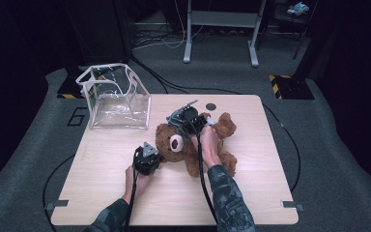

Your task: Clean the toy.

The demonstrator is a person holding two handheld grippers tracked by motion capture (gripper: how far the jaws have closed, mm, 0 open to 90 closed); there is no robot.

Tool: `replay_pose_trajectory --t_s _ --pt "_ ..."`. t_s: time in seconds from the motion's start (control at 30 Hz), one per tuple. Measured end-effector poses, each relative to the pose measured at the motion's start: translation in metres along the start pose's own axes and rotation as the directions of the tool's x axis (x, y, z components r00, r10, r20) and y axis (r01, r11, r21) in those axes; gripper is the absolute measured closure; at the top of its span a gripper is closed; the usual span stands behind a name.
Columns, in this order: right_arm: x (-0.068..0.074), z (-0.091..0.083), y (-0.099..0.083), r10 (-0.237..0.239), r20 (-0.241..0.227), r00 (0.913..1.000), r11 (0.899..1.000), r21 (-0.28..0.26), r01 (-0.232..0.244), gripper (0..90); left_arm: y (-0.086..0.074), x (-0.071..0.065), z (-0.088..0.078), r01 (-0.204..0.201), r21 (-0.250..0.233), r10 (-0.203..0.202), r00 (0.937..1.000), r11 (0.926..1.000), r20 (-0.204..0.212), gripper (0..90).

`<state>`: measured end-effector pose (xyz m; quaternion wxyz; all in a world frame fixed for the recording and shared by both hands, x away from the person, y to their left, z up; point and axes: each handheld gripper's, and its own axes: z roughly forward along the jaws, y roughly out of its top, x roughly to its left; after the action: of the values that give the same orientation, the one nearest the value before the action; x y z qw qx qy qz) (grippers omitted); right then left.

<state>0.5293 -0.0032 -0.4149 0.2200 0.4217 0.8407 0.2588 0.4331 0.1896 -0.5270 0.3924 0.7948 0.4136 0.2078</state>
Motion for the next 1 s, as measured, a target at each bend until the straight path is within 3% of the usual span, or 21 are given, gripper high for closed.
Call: replay_pose_trajectory --t_s 0.1,0.17,0.23,0.3,0.33,0.4,0.47,0.5,0.53,0.67,0.8,0.87,0.93,1.0 --pt "0.005 -0.014 0.004 0.029 -0.032 0.9991 0.999 -0.044 -0.030 77.4 0.000 0.000 0.000 0.000 0.004 0.000 1.0000 1.0000 0.004 84.3" --pt "0.009 -0.023 0.007 0.033 -0.066 0.9973 0.994 -0.100 -0.040 77.3 0.000 0.000 0.000 -0.003 0.005 0.003 1.0000 1.0000 0.002 84.3" --pt "0.018 -0.029 0.010 0.013 -0.103 0.9946 0.991 -0.133 -0.027 77.2 0.000 0.000 0.000 -0.002 0.005 0.002 1.0000 1.0000 0.001 84.3" --pt "0.024 -0.028 0.011 0.000 -0.111 0.9938 0.991 -0.130 -0.015 77.2 0.000 0.000 0.000 -0.006 0.007 0.006 1.0000 1.0000 0.002 84.3" --pt "0.034 -0.023 0.010 -0.016 -0.115 0.9933 0.995 -0.096 0.004 77.2 0.000 0.000 0.000 -0.006 0.005 0.006 1.0000 1.0000 -0.001 84.3" --pt "0.035 -0.015 0.008 -0.038 -0.082 0.9959 0.997 -0.075 0.031 77.4 0.000 0.000 0.000 -0.008 0.005 0.008 1.0000 1.0000 -0.002 84.3" --pt "0.028 -0.010 0.005 -0.019 -0.064 0.9978 0.998 -0.058 0.015 77.6 0.000 0.000 0.000 -0.006 0.006 0.006 1.0000 1.0000 0.000 84.3" --pt "0.022 -0.008 0.003 -0.026 -0.015 0.9995 0.999 -0.040 0.026 77.7 0.000 0.000 0.000 -0.006 0.005 0.006 1.0000 1.0000 -0.001 84.3" --pt "0.016 -0.006 0.001 -0.041 0.001 0.9992 0.999 -0.037 0.041 77.8 0.000 0.000 0.000 -0.005 0.004 0.005 1.0000 1.0000 -0.001 84.3" --pt "0.004 -0.005 -0.005 -0.007 0.007 1.0000 1.000 -0.029 0.007 77.8 0.000 0.000 0.000 -0.003 0.000 0.003 1.0000 1.0000 0.002 84.3" --pt "0.005 -0.021 -0.005 0.015 -0.015 0.9998 0.997 -0.080 -0.016 77.5 0.000 0.000 0.000 0.001 0.004 -0.001 1.0000 1.0000 0.005 84.3" --pt "0.010 -0.024 -0.005 -0.001 -0.027 0.9996 0.997 -0.078 -0.001 77.6 0.000 -0.001 0.000 0.001 0.004 -0.001 1.0000 1.0000 0.004 84.3" --pt "0.012 -0.019 -0.006 -0.028 -0.007 0.9996 0.998 -0.058 0.028 77.8 0.000 0.000 0.000 0.000 0.003 0.000 1.0000 1.0000 0.002 84.3" --pt "0.007 -0.015 -0.009 -0.009 0.006 0.9999 0.999 -0.050 0.010 78.0 0.000 0.000 0.000 0.001 0.001 -0.001 1.0000 1.0000 0.003 84.3"
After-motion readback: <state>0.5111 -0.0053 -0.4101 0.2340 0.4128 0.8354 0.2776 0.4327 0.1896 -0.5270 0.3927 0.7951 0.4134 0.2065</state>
